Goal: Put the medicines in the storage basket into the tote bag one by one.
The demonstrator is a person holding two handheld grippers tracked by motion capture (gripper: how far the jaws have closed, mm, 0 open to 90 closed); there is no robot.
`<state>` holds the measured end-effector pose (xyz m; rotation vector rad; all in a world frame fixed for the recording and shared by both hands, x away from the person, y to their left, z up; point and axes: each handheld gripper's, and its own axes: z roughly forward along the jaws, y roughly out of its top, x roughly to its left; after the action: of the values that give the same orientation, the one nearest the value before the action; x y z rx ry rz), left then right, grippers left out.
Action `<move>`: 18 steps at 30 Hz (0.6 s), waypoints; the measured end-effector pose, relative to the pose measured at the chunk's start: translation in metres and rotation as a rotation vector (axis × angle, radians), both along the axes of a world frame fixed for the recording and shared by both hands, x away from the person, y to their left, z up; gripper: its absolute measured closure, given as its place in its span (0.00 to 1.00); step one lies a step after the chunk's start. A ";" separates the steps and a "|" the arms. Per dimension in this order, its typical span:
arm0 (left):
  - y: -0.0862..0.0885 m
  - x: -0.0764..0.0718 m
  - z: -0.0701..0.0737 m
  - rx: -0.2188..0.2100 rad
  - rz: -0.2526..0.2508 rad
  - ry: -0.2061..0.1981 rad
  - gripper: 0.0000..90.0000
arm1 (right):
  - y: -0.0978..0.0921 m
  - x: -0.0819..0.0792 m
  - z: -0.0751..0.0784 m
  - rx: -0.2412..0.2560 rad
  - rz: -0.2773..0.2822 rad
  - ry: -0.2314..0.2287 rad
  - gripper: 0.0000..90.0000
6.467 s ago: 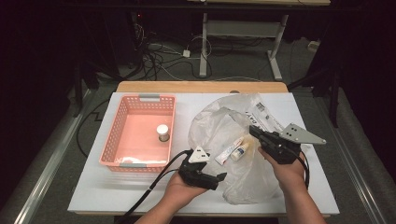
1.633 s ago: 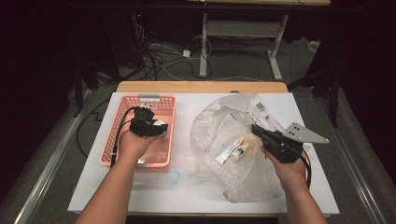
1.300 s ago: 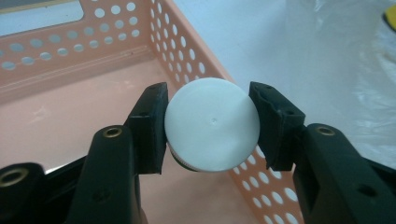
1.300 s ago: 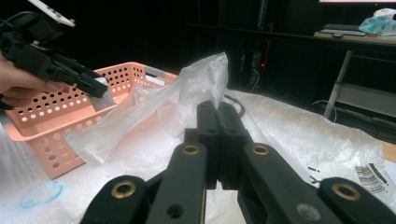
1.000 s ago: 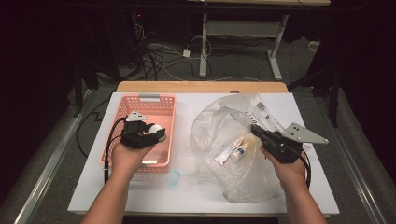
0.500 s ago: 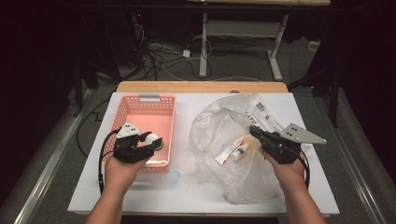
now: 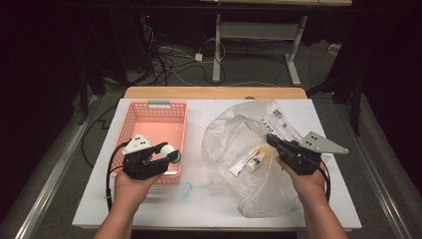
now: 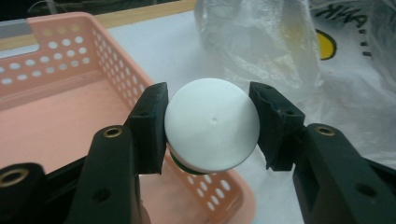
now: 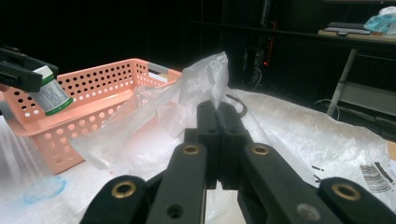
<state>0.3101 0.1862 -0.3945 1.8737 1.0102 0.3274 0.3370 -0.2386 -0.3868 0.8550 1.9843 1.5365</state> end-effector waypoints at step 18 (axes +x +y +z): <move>-0.040 -0.014 0.004 -0.037 -0.134 -0.015 0.54 | 0.000 -0.001 0.002 0.005 0.002 -0.008 1.00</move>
<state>0.2957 0.1462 -0.3908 1.8923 0.8698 0.2419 0.3356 -0.2387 -0.3845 0.8482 1.9774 1.5440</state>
